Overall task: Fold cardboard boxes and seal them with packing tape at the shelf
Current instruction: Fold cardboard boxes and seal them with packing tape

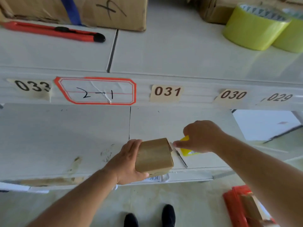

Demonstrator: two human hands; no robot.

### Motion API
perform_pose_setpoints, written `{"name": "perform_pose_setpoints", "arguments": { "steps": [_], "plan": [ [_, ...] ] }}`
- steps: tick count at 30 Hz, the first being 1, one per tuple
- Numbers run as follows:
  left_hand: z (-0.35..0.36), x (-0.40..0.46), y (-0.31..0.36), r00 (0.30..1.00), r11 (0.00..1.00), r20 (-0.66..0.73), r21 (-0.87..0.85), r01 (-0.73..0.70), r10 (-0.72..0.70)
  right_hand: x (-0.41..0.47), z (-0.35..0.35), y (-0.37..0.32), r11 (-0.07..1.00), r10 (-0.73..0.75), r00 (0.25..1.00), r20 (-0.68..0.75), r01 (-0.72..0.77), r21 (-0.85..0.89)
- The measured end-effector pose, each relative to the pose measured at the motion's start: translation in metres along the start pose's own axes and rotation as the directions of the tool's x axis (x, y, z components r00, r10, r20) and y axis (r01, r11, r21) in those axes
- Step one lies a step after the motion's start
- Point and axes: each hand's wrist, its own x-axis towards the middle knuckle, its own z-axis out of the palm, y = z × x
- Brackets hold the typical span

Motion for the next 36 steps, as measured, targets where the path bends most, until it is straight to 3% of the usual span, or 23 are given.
{"name": "perform_pose_setpoints", "arguments": {
  "steps": [7, 16, 19, 22, 27, 29, 31, 33, 36],
  "plan": [
    [0.006, 0.001, 0.001, 1.000, 1.000, -0.013, 0.011, 0.002, -0.002, 0.014, 0.066, 0.026, 0.973, 0.125, 0.992, 0.022, -0.127, 0.194],
    [0.010, 0.001, 0.002, 1.000, 1.000, 0.019, 0.012, 0.011, -0.012, 0.021, 0.085, 0.021, 0.960, 0.157, 0.987, 0.031, -0.160, 0.228],
    [0.000, -0.001, 0.008, 0.998, 0.974, 0.056, 0.227, 0.024, -0.038, 0.021, 0.086, 0.016, 0.966, 0.141, 0.989, 0.043, -0.147, 0.211],
    [-0.008, 0.010, 0.037, 0.993, 0.858, 0.117, 0.512, -0.045, -0.018, 0.021, 0.088, 0.015, 0.970, 0.142, 0.990, 0.025, -0.144, 0.196],
    [0.011, 0.060, 0.108, 0.975, 0.873, 0.218, 0.468, -0.138, 0.038, 0.019, 0.086, 0.014, 0.980, 0.102, 0.995, 0.024, -0.104, 0.172],
    [0.010, 0.064, 0.114, 0.981, 0.834, 0.179, 0.527, -0.163, 0.078, 0.014, 0.081, 0.019, 0.978, 0.102, 0.995, 0.003, -0.101, 0.184],
    [0.003, 0.058, 0.105, 0.985, 0.881, 0.089, 0.440, -0.174, 0.150, 0.006, 0.069, 0.027, 0.961, 0.109, 0.994, -0.021, -0.100, 0.258],
    [-0.003, 0.054, 0.088, 0.969, 0.948, -0.016, 0.215, -0.236, 0.245, -0.002, 0.049, 0.033, 0.937, 0.086, 0.995, -0.045, -0.066, 0.342],
    [-0.002, 0.048, 0.057, 0.954, 0.948, -0.115, -0.133, -0.291, 0.277, -0.008, 0.017, 0.029, 0.895, 0.034, 0.997, -0.064, -0.002, 0.446]
  ]
}}
